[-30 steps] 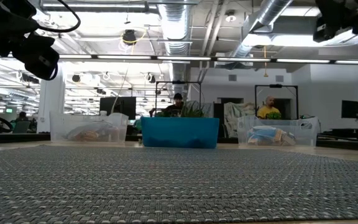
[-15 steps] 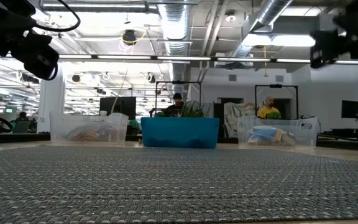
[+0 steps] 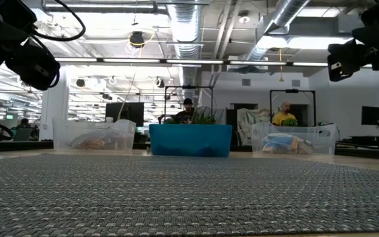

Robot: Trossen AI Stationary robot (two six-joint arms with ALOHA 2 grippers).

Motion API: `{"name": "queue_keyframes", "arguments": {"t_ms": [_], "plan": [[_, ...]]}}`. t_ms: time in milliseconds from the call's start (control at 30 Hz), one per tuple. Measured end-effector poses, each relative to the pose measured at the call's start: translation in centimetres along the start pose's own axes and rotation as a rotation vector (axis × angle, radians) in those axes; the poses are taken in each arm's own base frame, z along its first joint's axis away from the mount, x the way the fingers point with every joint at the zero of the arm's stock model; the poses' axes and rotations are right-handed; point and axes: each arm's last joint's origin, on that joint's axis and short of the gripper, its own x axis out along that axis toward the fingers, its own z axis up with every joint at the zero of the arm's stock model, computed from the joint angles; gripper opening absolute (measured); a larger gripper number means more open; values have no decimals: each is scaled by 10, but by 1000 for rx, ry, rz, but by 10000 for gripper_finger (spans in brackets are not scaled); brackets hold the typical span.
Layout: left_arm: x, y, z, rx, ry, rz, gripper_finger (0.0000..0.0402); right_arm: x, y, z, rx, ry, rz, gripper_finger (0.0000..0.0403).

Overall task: Pick and place Granola Bars by type
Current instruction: Return to Home Position

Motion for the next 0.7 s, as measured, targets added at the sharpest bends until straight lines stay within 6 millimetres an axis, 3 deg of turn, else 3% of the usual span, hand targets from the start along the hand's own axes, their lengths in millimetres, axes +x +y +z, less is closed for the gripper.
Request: {"name": "queue_keyframes", "arguments": {"t_ms": [233, 467, 700], "plan": [[-3, -1, 1, 99, -42, -39, 127, 0, 0, 0, -1, 0, -1, 177], [-4, -1, 10, 262, -282, 21, 127, 0, 0, 0, -1, 0, -2, 177], [-4, -2, 11, 348, -296, -5, 127, 0, 0, 0, -2, -2, -1, 176]]}}
